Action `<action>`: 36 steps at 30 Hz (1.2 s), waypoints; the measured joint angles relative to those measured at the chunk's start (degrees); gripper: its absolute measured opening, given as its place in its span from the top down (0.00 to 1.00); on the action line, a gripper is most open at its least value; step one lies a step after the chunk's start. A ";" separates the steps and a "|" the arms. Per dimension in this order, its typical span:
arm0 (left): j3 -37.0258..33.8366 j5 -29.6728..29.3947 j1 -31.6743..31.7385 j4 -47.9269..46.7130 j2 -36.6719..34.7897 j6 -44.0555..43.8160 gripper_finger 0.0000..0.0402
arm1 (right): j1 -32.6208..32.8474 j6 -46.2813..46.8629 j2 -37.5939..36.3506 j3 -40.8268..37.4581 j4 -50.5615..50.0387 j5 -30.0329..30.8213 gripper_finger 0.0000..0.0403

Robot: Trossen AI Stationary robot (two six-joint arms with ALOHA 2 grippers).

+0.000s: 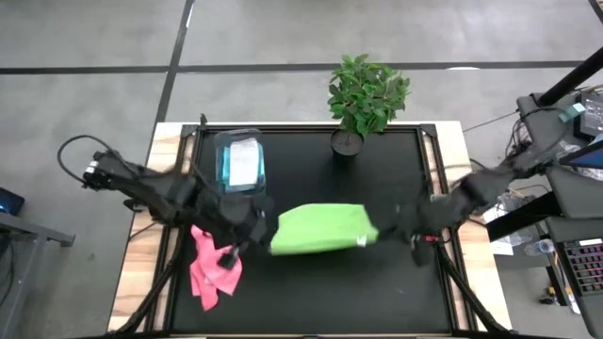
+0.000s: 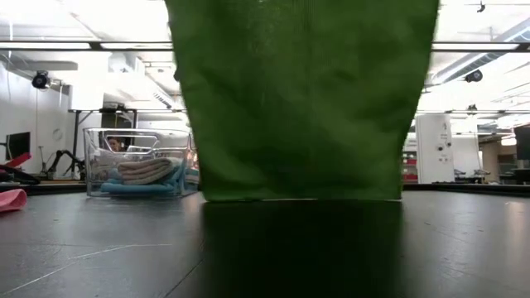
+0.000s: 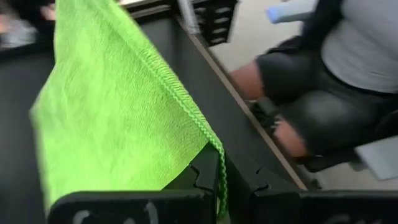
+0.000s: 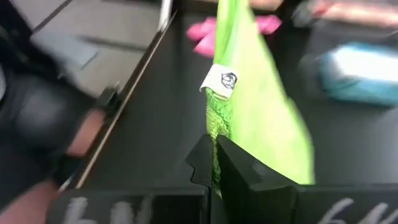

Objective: Fold microfiber towels
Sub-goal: Fold the green microfiber towel

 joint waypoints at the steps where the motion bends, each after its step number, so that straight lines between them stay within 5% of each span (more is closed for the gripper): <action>1: -1.19 -0.02 -1.56 2.34 0.64 -1.01 1.00 | 1.70 1.75 1.02 -1.32 0.87 0.03 0.98; 10: -6.61 1.64 -7.72 19.67 10.42 -11.27 1.00 | 13.32 14.10 10.40 -10.99 17.34 -0.20 0.98; 18: -6.66 19.76 -6.71 19.77 20.06 -17.47 1.00 | 12.29 19.05 19.31 -11.81 19.24 2.38 0.98; 22: -7.07 21.96 -5.97 21.10 21.44 -17.49 1.00 | 9.63 18.33 22.99 -11.85 19.08 1.77 0.98; 36: -22.02 7.86 -1.41 22.92 20.48 -26.18 1.00 | 1.32 15.18 26.49 -12.70 16.42 -1.03 0.98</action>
